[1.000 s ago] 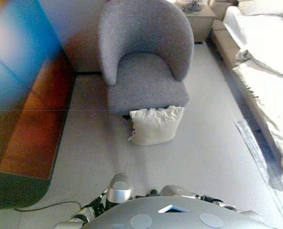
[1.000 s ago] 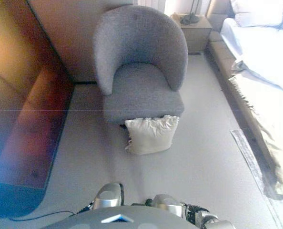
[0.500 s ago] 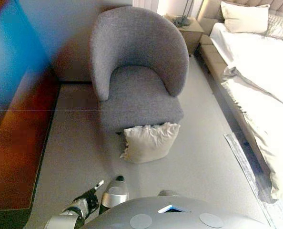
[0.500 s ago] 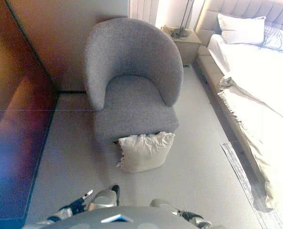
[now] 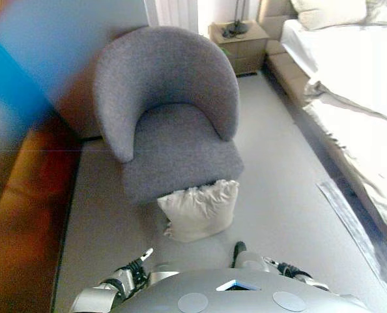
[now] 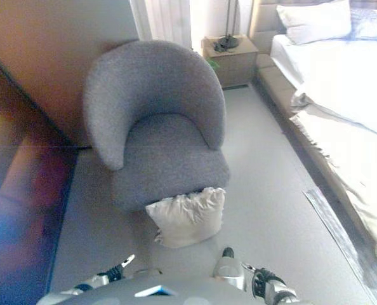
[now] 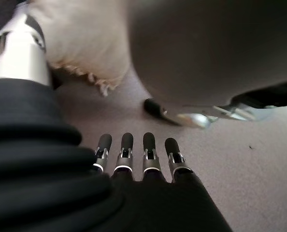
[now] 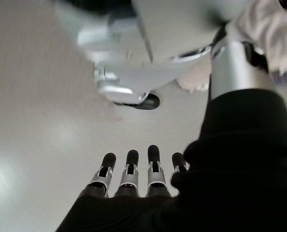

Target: Pick up the cushion and take it to the sofa

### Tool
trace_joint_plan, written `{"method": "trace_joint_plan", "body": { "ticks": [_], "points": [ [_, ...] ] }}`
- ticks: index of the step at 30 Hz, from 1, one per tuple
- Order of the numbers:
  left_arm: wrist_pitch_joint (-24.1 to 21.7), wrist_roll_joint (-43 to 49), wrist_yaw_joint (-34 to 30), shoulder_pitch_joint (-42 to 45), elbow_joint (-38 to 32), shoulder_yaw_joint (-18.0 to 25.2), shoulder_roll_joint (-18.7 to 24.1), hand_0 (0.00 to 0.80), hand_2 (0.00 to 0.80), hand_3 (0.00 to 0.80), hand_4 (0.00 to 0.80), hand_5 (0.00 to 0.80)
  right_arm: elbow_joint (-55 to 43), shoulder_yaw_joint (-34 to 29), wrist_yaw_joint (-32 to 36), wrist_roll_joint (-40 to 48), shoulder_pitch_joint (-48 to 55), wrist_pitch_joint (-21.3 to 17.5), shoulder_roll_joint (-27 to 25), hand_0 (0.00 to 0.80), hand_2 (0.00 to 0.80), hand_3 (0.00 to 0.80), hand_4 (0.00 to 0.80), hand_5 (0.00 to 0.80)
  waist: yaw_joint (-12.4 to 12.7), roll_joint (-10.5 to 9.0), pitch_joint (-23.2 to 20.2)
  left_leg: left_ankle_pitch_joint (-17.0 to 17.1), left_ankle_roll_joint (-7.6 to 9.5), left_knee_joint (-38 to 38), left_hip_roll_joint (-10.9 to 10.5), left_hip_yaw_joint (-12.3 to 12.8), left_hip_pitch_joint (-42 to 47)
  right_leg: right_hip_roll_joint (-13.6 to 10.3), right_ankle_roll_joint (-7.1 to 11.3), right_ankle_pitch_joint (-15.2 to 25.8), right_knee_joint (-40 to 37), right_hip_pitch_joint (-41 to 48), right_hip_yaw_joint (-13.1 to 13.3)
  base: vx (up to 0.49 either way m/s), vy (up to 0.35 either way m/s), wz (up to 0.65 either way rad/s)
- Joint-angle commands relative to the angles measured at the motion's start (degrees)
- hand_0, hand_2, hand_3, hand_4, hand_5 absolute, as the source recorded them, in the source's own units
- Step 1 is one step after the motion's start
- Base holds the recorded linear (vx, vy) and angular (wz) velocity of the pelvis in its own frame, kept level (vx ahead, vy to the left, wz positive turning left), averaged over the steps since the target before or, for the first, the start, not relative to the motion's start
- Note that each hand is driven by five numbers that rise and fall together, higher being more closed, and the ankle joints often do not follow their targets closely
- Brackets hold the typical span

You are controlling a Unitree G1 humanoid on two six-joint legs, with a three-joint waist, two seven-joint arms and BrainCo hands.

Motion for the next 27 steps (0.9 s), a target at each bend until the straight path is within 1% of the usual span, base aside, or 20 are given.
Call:
{"method": "trace_joint_plan", "body": {
  "ticks": [1, 3, 5, 7, 9, 11, 13, 15, 16, 17, 19, 20, 21, 22, 23, 24, 25, 26, 27],
  "points": [
    [-2.79, 3.73, 1.59, -1.12, -1.28, 0.85, 1.95, 0.0, 0.0, 0.0, 0.0, 0.0, 0.64, 1.02, -1.9, 2.28, -1.92, -1.02, 2.81, 0.0, 0.0, 0.0, 0.0, 0.0, 2.08, -5.98, 0.74, -4.6, 3.58, 12.4, -4.27, 0.1, -1.56, -6.39, 4.27, 4.5, -5.26, -0.11, 0.38, 0.199, -0.171, 0.33],
    [-2.6, 1.59, 2.02, -1.04, -1.07, 0.16, 1.55, 0.0, 0.0, 0.0, 0.0, 0.0, 1.13, 0.38, -1.73, 2.45, -2.87, -0.32, 1.68, 0.0, 0.0, 0.0, 0.0, 0.0, 2.92, -5.56, 0.67, -3.08, 2.71, 11.14, -3.26, 0.91, -3.05, -6.08, 3.72, 3.58, -7.03, 2.62, -1.54, 0.184, -0.069, 0.38],
    [-2.88, 1.68, 2.12, -0.68, -0.63, 0.43, 1.41, 0.0, 0.0, 0.0, 0.0, 0.0, 1.9, 0.62, -1.05, 0.86, -3.66, -0.33, 1.14, 0.0, 0.0, 0.0, 0.0, 0.0, 3.66, -4.66, 0.43, -1.99, 1.7, 5.01, -2.09, 1.76, -2.16, -5.69, 3.71, 2.44, -7.9, 4.32, -3.11, 0.178, 0.044, 0.42],
    [-3.29, 3.24, 1.25, -0.52, -0.34, 0.75, 1.54, 0.0, 0.0, 0.0, 0.0, 0.0, 2.17, 1.67, -1.27, 2.12, -4.27, -0.58, 1.08, 0.0, 0.0, 0.0, 0.0, 0.0, 4.38, -3.48, 0.4, 0.67, 0.01, -2.55, 0.45, 2.13, -1.28, -5.04, 3.71, 1.34, -8.03, 5.14, -4.24, 0.161, 0.115, 0.48],
    [-4.29, 4.38, 1.42, -0.68, -0.53, 0.47, 1.49, 0.0, 0.0, 0.0, 0.0, 0.0, 1.93, 2.44, -2.5, 4.48, -4.79, -0.8, 1.29, 0.0, 0.0, 0.0, 0.0, 0.0, 4.79, -2.14, 0.69, 5.57, -2.68, -9.07, 3.99, 2.38, -1.18, -4.43, 3.74, 0.14, -7.95, 5.87, -5.18, 0.141, 0.193, 0.56],
    [-5.55, 4.92, 1.89, -1.07, -0.86, 0.14, 1.44, 0.0, 0.0, 0.0, 0.0, 0.0, 1.09, 2.73, -4.13, 5.92, -5.14, -1.24, 1.15, 0.0, 0.0, 0.0, 0.0, 0.0, 4.89, -1.32, 1.04, 8.0, -4.39, -10.76, 5.89, 1.81, -2.77, -4.64, 3.98, -0.61, -7.84, 6.35, -5.96, 0.151, 0.262, 0.33],
    [-6.71, 4.27, 2.35, -1.15, -1.47, 0.06, 1.29, 0.0, 0.0, 0.0, 0.0, 0.0, 0.19, 2.47, -6.24, 5.96, -5.53, -2.67, 0.78, 0.0, 0.0, 0.0, 0.0, 0.0, 4.86, -0.82, 1.36, 8.61, -5.14, -10.76, 6.63, 1.26, -3.67, -5.63, 4.54, -1.23, -7.07, 6.18, -5.94, 0.174, 0.34, 0.09],
    [-7.74, 4.41, 3.03, -1.62, -2.16, 0.0, 1.39, 0.0, 0.0, 0.0, 0.0, 0.0, -0.79, 2.2, -8.56, 5.31, -6.16, -4.12, 0.4, 0.0, 0.0, 0.0, 0.0, 0.0, 4.73, -0.44, 2.25, 8.57, -5.35, -9.72, 7.07, 1.03, -4.39, -7.17, 5.22, -2.23, -4.53, 5.12, -5.04, 0.202, 0.377, 0.09],
    [-7.9, 5.05, 3.53, -2.02, -2.62, -0.14, 1.57, 0.0, 0.0, 0.0, 0.0, 0.0, -1.31, 2.12, -10.08, 4.56, -6.6, -4.63, 0.1, 0.0, 0.0, 0.0, 0.0, 0.0, 4.35, -0.41, 3.08, 7.57, -5.13, -7.27, 7.12, 1.99, -5.01, -8.47, 5.65, -2.96, -2.15, 4.06, -4.3, 0.237, 0.359, 0.09],
    [-8.34, 6.26, 4.25, -2.3, -2.84, -0.5, 1.95, 0.0, 0.0, 0.0, 0.0, 0.0, -1.84, 1.98, -11.78, 3.98, -6.9, -4.62, 0.09, 0.0, 0.0, 0.0, 0.0, 0.0, 4.03, -0.64, 3.73, 6.45, -4.59, -5.07, 6.77, 2.35, -5.73, -9.65, 6.25, -3.4, 0.19, 2.96, -3.31, 0.219, 0.301, 0.03],
    [-9.86, 8.97, 5.73, -4.32, -4.24, -2.92, 3.82, 0.0, 0.0, 0.0, 0.0, 0.0, -3.71, 2.17, -13.9, 4.88, -7.53, -4.47, 0.16, 0.0, 0.0, 0.0, 0.0, 0.0, 3.45, -1.48, 5.65, 4.63, -3.74, -0.17, 5.97, 1.23, -9.45, -11.54, 7.56, -3.11, 3.57, -0.46, -0.87, 0.052, 0.159, -0.09],
    [-10.35, 8.75, 6.61, -6.31, -5.6, -4.53, 5.17, 0.0, 0.0, 0.0, 0.0, 0.0, -4.73, 2.81, -14.41, 5.57, -8.11, -5.45, 0.04, 0.0, 0.0, 0.0, 0.0, 0.0, 3.26, -1.78, 6.91, 4.0, -3.27, 1.09, 5.65, 0.3, -11.79, -11.9, 8.03, -2.74, 3.9, -2.3, 0.5, -0.154, 0.053, -0.17],
    [-11.45, 8.06, 8.64, -8.8, -7.74, -6.45, 6.63, 0.0, 0.0, 0.0, 0.0, 0.0, -6.13, 3.46, -15.04, 6.1, -8.89, -6.66, -0.21, 0.0, 0.0, 0.0, 0.0, 0.0, 3.04, -1.98, 8.58, 3.87, -2.75, 1.78, 5.52, 0.1, -14.17, -12.69, 8.32, -1.82, 4.55, -4.57, 1.64, -0.183, -0.008, -0.19],
    [-12.25, 7.5, 10.1, -10.3, -7.94, -7.54, 6.64, 0.0, 0.0, 0.0, 0.0, 0.0, -6.79, 3.74, -15.18, 6.67, -9.26, -7.28, 0.0, 0.0, 0.0, 0.0, 0.0, 0.0, 3.18, -2.3, 9.37, 3.65, -2.47, 2.63, 5.34, 0.0, -15.62, -13.14, 8.35, -1.44, 5.6, -6.24, 2.14, -0.218, -0.065, -0.22],
    [-13.69, 6.51, 12.11, -12.96, -8.4, -9.15, 7.28, 0.0, 0.0, 0.0, 0.0, 0.0, -7.77, 4.31, -15.03, 7.51, -10.27, -8.71, 0.26, 0.0, 0.0, 0.0, 0.0, 0.0, 3.1, -2.78, 11.19, 3.18, -2.07, 4.26, 5.29, -0.75, -18.35, -13.44, 8.35, -1.07, 8.07, -9.87, 3.48, -0.273, -0.108, -0.33],
    [-13.94, 5.39, 13.02, -15.05, -9.18, -9.74, 8.02, 0.0, 0.0, 0.0, 0.0, 0.0, -9.14, 4.86, -14.99, 7.78, -11.19, -9.77, 0.02, 0.0, 0.0, 0.0, 0.0, 0.0, 2.66, -2.8, 12.95, 3.07, -2.1, 5.45, 5.46, -1.38, -20.67, -13.75, 8.29, -0.62, 9.11, -12.58, 4.5, -0.318, -0.099, -0.37],
    [-14.6, 4.45, 13.15, -16.44, -9.24, -10.4, 8.31, 0.0, 0.0, 0.0, 0.0, 0.0, -10.28, 5.02, -14.86, 7.55, -11.89, -10.6, -0.49, 0.0, 0.0, 0.0, 0.0, 0.0, 2.33, -2.63, 14.32, 3.11, -2.48, 6.44, 5.35, -1.74, -22.64, -15.01, 8.48, 1.19, 8.4, -14.27, 4.63, -0.305, -0.051, -0.31],
    [-15.77, 3.52, 13.27, -16.8, -9.8, -11.04, 8.61, 0.0, 0.0, 0.0, 0.0, 0.0, -11.72, 5.23, -14.66, 6.76, -12.52, -10.79, -1.18, 0.0, 0.0, 0.0, 0.0, 0.0, 2.29, -2.35, 15.26, 3.23, -3.08, 7.2, 5.5, -1.79, -24.21, -16.52, 9.11, 3.25, 7.46, -15.78, 4.25, -0.22, -0.021, -0.23],
    [-16.25, 2.96, 13.62, -16.91, -10.65, -11.31, 8.75, 0.0, 0.0, 0.0, 0.0, 0.0, -12.62, 5.67, -14.28, 5.72, -13.07, -10.91, -1.78, 0.0, 0.0, 0.0, 0.0, 0.0, 2.51, -2.03, 15.69, 3.36, -3.54, 7.47, 5.98, -1.51, -25.56, -17.15, 9.59, 3.72, 6.46, -16.06, 3.57, -0.161, -0.057, -0.06]
  ]
}}
